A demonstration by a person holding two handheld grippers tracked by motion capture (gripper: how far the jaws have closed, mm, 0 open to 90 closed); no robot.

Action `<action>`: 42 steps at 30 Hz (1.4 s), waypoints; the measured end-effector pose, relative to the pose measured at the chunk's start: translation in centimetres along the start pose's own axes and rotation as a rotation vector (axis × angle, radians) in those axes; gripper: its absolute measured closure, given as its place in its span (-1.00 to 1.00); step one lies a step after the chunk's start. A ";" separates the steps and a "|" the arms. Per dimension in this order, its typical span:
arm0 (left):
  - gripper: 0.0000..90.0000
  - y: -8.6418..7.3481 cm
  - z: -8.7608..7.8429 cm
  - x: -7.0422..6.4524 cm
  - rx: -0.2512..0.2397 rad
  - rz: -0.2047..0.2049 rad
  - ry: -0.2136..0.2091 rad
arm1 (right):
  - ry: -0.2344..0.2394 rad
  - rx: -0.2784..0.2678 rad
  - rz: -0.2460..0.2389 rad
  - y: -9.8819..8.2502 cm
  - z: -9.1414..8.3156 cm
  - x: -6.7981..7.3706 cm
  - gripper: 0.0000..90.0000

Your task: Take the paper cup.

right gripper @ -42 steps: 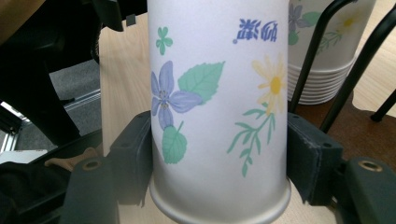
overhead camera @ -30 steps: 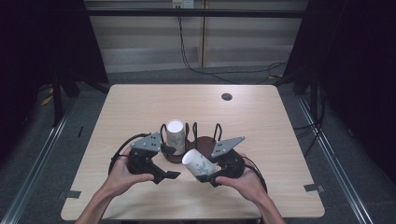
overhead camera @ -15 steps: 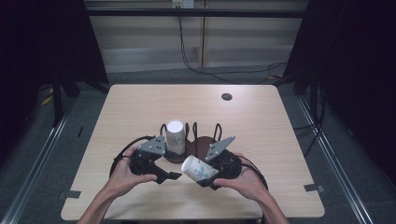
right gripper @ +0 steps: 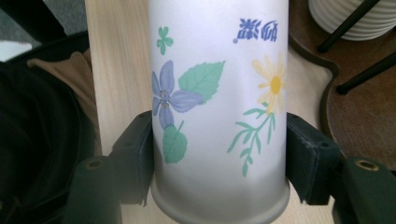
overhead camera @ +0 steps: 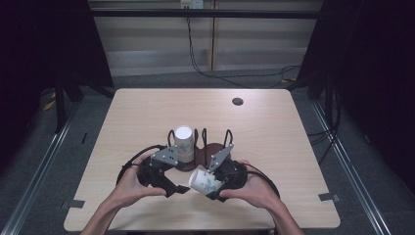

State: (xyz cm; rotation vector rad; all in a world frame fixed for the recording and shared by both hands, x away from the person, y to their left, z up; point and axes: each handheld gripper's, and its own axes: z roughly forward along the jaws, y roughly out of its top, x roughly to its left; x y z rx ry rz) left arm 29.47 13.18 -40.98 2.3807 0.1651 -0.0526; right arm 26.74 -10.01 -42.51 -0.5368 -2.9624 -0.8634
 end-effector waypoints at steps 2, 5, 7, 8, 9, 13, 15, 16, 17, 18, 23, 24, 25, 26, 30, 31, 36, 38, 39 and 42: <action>-0.52 0.0 0.2 0.0 0.019 0.000 0.015 | 0.002 0.005 -0.005 0.2 0.0 0.0 -0.25; -0.51 0.0 0.7 -0.1 0.046 0.011 0.007 | -0.010 0.028 -0.019 0.4 0.1 0.1 -0.25; -0.51 0.0 0.9 -0.1 0.056 0.015 0.002 | -0.011 0.036 -0.025 0.4 0.3 0.1 -0.25; -0.50 0.0 0.9 -0.1 0.063 0.019 0.003 | -0.013 0.041 -0.022 0.4 0.3 0.2 -0.25; -0.50 0.0 1.0 -0.1 0.072 0.025 0.009 | -0.008 0.044 -0.021 0.5 0.4 0.2 -0.25; -0.52 0.0 1.3 -0.1 0.107 0.005 0.005 | 0.007 0.069 -0.029 0.5 0.8 0.3 -0.25; -0.54 -0.1 1.6 -0.1 0.118 -0.006 -0.010 | 0.015 0.083 -0.028 0.6 0.9 0.4 -0.25; -0.52 -0.1 1.6 -0.1 0.119 -0.010 -0.017 | 0.012 0.086 -0.030 0.7 1.0 0.4 -0.25; -0.51 0.0 1.7 -0.1 0.123 -0.012 -0.021 | 0.014 0.093 -0.028 0.8 1.0 0.5 -0.25; -0.51 0.0 1.7 -0.1 0.128 -0.015 -0.030 | 0.012 0.096 -0.038 0.9 1.0 0.5 -0.25; -0.37 0.0 1.7 -0.4 0.114 -0.025 -0.039 | 0.012 0.109 -0.066 1.2 1.1 0.7 -0.25; -0.38 0.0 1.6 -0.4 0.113 -0.025 -0.040 | 0.012 0.111 -0.062 1.3 1.1 0.8 -0.25; -0.39 0.0 1.6 -0.4 0.106 -0.031 -0.038 | 0.011 0.109 -0.063 1.3 1.2 0.8 -0.25; -0.41 0.1 1.6 -0.4 0.103 -0.036 -0.043 | 0.015 0.110 -0.066 1.3 1.2 0.8 -0.25; -0.45 0.0 1.8 -0.3 0.112 -0.060 -0.062 | 0.018 0.106 -0.076 1.4 1.6 0.9 -0.25; -0.44 0.0 1.9 -0.2 0.117 -0.065 -0.068 | 0.018 0.100 -0.082 1.4 1.6 1.0 -0.25; -0.47 -0.2 2.2 0.2 0.123 -0.142 -0.121 | 0.015 0.092 -0.092 1.9 1.6 1.4 -0.25; -0.41 -0.2 2.2 0.3 0.118 -0.171 -0.148 | 0.017 0.095 -0.098 2.0 1.7 1.4 -0.25; -0.39 -0.3 2.2 0.4 0.119 -0.188 -0.164 | 0.016 0.093 -0.099 2.0 1.7 1.4 -0.25; -0.40 -0.4 2.2 0.6 0.115 -0.226 -0.184 | 0.017 0.095 -0.099 2.2 1.9 1.6 -0.25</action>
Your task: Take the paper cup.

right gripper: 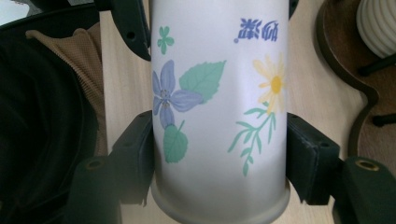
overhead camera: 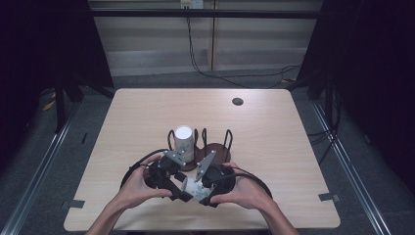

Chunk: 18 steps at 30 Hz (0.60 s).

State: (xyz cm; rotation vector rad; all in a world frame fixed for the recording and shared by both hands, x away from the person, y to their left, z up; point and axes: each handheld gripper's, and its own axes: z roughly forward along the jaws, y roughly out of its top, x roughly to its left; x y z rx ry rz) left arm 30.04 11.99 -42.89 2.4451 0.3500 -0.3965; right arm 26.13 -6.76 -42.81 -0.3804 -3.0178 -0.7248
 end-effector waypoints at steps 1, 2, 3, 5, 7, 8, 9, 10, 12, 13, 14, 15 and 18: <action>-0.41 0.0 0.0 0.1 -0.007 -0.012 -0.015 | 0.005 -0.001 -0.006 0.1 0.1 0.0 -0.25; -0.45 0.0 0.1 0.1 -0.014 -0.019 -0.024 | 0.009 -0.003 -0.018 0.2 0.2 0.2 -0.25; -0.49 0.0 0.0 0.1 -0.018 -0.023 -0.026 | 0.015 -0.006 -0.021 0.3 0.2 0.3 -0.25; -0.48 0.0 0.1 0.0 -0.024 -0.006 -0.020 | 0.007 -0.001 -0.033 0.5 0.3 0.5 -0.25; -0.38 -0.1 0.1 0.0 -0.018 -0.003 -0.031 | 0.000 -0.003 -0.038 0.6 0.3 0.5 -0.25; -0.38 -0.2 0.2 0.0 -0.019 -0.008 -0.026 | 0.001 -0.007 -0.036 0.7 0.3 0.4 -0.25; -0.38 -0.1 0.2 0.1 -0.018 -0.011 -0.023 | -0.004 -0.011 -0.036 0.7 0.3 0.4 -0.24; -0.39 -0.2 0.2 0.1 -0.020 -0.012 -0.025 | -0.006 -0.013 -0.035 0.7 0.3 0.4 -0.24; -0.32 -0.2 0.2 0.0 -0.024 -0.011 -0.037 | -0.009 -0.016 -0.035 0.8 0.3 0.4 -0.23; -0.32 -0.2 0.3 0.0 -0.025 -0.012 -0.036 | -0.008 -0.016 -0.036 0.8 0.3 0.4 -0.22; -0.31 -0.2 0.3 0.0 -0.023 -0.013 -0.038 | -0.006 -0.015 -0.036 0.8 0.3 0.5 -0.22; -0.31 -0.2 0.3 0.0 -0.018 -0.005 -0.041 | -0.006 -0.015 -0.036 0.8 0.3 0.5 -0.22; -0.29 -0.3 0.3 0.1 -0.017 -0.005 -0.050 | -0.004 -0.012 -0.042 0.8 0.3 0.5 -0.22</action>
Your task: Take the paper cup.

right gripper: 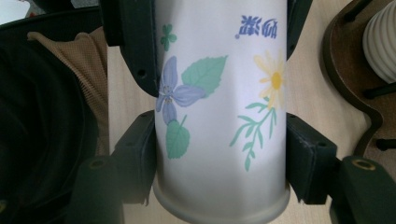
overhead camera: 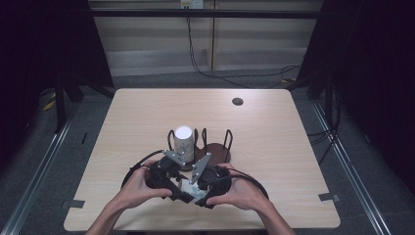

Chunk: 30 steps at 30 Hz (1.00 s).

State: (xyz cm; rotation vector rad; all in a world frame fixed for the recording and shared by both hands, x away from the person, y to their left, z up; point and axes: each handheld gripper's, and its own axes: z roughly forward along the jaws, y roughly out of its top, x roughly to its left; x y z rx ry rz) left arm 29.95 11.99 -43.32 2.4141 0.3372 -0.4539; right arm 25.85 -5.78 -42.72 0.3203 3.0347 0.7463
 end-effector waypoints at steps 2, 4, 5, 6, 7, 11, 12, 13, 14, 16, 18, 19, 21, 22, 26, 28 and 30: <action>-0.27 -0.1 0.1 -0.1 -0.009 0.009 0.002 | 0.003 0.003 -0.005 0.0 0.1 0.0 -0.22; -0.24 -0.2 0.0 -0.1 -0.010 0.023 0.003 | 0.006 0.005 -0.001 -0.1 0.1 0.0 -0.24; -0.22 -0.1 -0.1 -0.2 -0.011 0.022 -0.003 | 0.007 0.003 0.001 -0.1 0.1 0.0 -0.25; -0.22 -0.1 -0.2 -0.2 -0.009 0.023 0.000 | 0.014 -0.001 0.002 -0.1 0.1 0.0 -0.25; -0.21 -0.1 -0.2 -0.2 -0.009 0.023 0.000 | 0.014 -0.001 0.002 -0.1 0.1 0.0 -0.25; -0.20 0.0 -0.3 -0.3 -0.018 0.016 -0.011 | 0.026 -0.009 0.007 -0.2 -0.1 -0.1 -0.28; -0.19 0.0 -0.3 -0.3 -0.023 0.023 -0.006 | 0.031 -0.016 0.011 -0.3 -0.2 -0.2 -0.31; -0.19 0.1 -0.3 -0.3 -0.023 0.023 -0.007 | 0.033 -0.020 0.009 -0.4 -0.2 -0.3 -0.32; -0.19 0.1 -0.4 -0.3 -0.024 0.024 -0.008 | 0.033 -0.021 0.015 -0.4 -0.3 -0.3 -0.33; -0.18 0.1 -0.4 -0.3 -0.021 0.035 -0.005 | 0.030 -0.034 0.023 -0.5 -0.3 -0.4 -0.36; -0.18 0.1 -0.5 -0.4 -0.029 0.033 0.002 | 0.025 -0.048 0.023 -0.6 -0.3 -0.4 -0.39; -0.18 0.1 -0.5 -0.4 -0.029 0.032 0.005 | 0.027 -0.055 0.036 -0.7 -0.4 -0.4 -0.42; -0.18 0.1 -0.5 -0.3 -0.028 0.037 0.009 | 0.016 -0.069 0.048 -0.9 -0.4 -0.5 -0.55; -0.18 0.1 -0.5 -0.3 -0.031 0.040 0.012 | 0.012 -0.074 0.051 -1.0 -0.4 -0.6 -0.60; -0.18 0.0 -0.6 -0.2 -0.039 0.035 0.014 | 0.021 -0.108 0.078 -1.6 -0.7 -0.9 -0.66; -0.18 -0.1 -0.6 -0.3 -0.046 0.031 0.014 | 0.021 -0.124 0.093 -2.0 -0.8 -0.9 -0.69; -0.19 -0.1 -0.7 -0.2 -0.056 0.030 0.015 | 0.018 -0.140 0.107 -2.3 -1.0 -1.0 -0.69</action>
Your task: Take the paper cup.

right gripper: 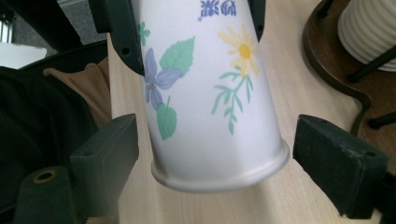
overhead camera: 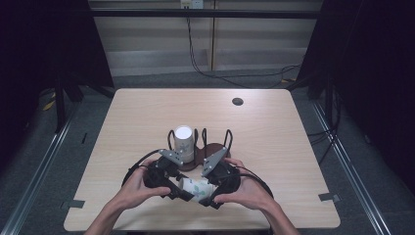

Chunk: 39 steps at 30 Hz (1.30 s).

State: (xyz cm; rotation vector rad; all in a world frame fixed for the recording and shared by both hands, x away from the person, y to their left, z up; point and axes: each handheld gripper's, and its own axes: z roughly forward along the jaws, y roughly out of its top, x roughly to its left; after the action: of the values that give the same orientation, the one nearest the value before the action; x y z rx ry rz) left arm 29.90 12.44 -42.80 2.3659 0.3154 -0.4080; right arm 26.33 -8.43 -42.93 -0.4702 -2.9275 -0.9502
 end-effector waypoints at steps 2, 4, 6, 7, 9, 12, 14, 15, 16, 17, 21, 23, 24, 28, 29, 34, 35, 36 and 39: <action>-0.19 0.0 0.0 -0.1 0.001 0.016 0.018 | -0.002 -0.013 0.010 -0.3 -0.3 -0.1 -0.69; -0.19 0.0 0.0 -0.3 -0.010 0.010 0.024 | -0.005 -0.029 0.017 -0.7 -0.5 -0.2 -0.69; -0.19 0.0 -0.2 -0.2 -0.013 0.024 0.044 | -0.004 -0.049 0.027 -1.1 -0.8 -0.4 -0.69; -0.19 0.0 -0.2 -0.3 -0.016 0.023 0.044 | -0.012 -0.057 0.036 -1.3 -1.1 -0.4 -0.69; -0.19 -0.1 -0.3 -0.2 -0.037 0.028 0.052 | -0.026 -0.076 0.044 -1.6 -1.5 -0.5 -0.69; -0.19 -0.2 -0.5 -0.2 -0.048 0.035 0.052 | -0.037 -0.101 0.060 -2.3 -2.0 -0.6 -0.69; -0.19 -0.2 -0.5 -0.3 -0.051 0.033 0.057 | -0.044 -0.108 0.062 -2.6 -2.1 -0.6 -0.69; -0.19 -0.2 -0.6 -0.4 -0.055 0.035 0.056 | -0.066 -0.122 0.089 -3.1 -2.5 -0.8 -0.69; -0.19 -0.1 -0.7 -0.5 -0.060 0.041 0.062 | -0.062 -0.133 0.093 -3.3 -2.6 -0.8 -0.69; -0.19 -0.1 -0.7 -0.5 -0.060 0.041 0.062 | -0.062 -0.133 0.093 -3.3 -2.6 -0.8 -0.69; -0.20 -0.2 -0.9 -0.5 -0.076 0.056 0.074 | -0.058 -0.207 0.114 -4.5 -3.3 -0.7 -0.69; -0.20 -0.3 -0.7 -0.4 -0.095 0.059 0.069 | -0.074 -0.238 0.119 -5.0 -3.5 -0.7 -0.69; -0.20 -0.3 -0.7 -0.4 -0.095 0.059 0.069 | -0.083 -0.244 0.117 -5.1 -3.5 -0.7 -0.69; -0.20 -0.4 -0.5 -0.3 -0.109 0.067 0.092 | -0.086 -0.260 0.128 -5.6 -3.4 -0.8 -0.69; -0.20 -0.6 -0.5 -0.3 -0.138 0.062 0.098 | -0.089 -0.271 0.134 -5.8 -3.4 -0.9 -0.69; -0.20 -1.0 -0.7 -0.3 -0.193 0.071 0.114 | -0.087 -0.326 0.157 -6.0 -3.8 -1.0 -0.68; -0.20 -1.0 -0.8 -0.3 -0.205 0.076 0.115 | -0.084 -0.337 0.161 -6.0 -3.9 -1.0 -0.68; -0.20 -1.0 -0.8 -0.3 -0.214 0.073 0.118 | -0.084 -0.349 0.162 -6.1 -3.9 -1.0 -0.69; -0.20 -1.1 -1.0 -0.2 -0.249 0.078 0.110 | -0.091 -0.366 0.168 -6.1 -4.0 -1.0 -0.69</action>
State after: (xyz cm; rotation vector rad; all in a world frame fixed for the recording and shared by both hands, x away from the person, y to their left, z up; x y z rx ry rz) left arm 29.49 13.87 -42.70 2.1514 0.3047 -0.1900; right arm 25.25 -15.69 -43.24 -0.7777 -2.7321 -1.4792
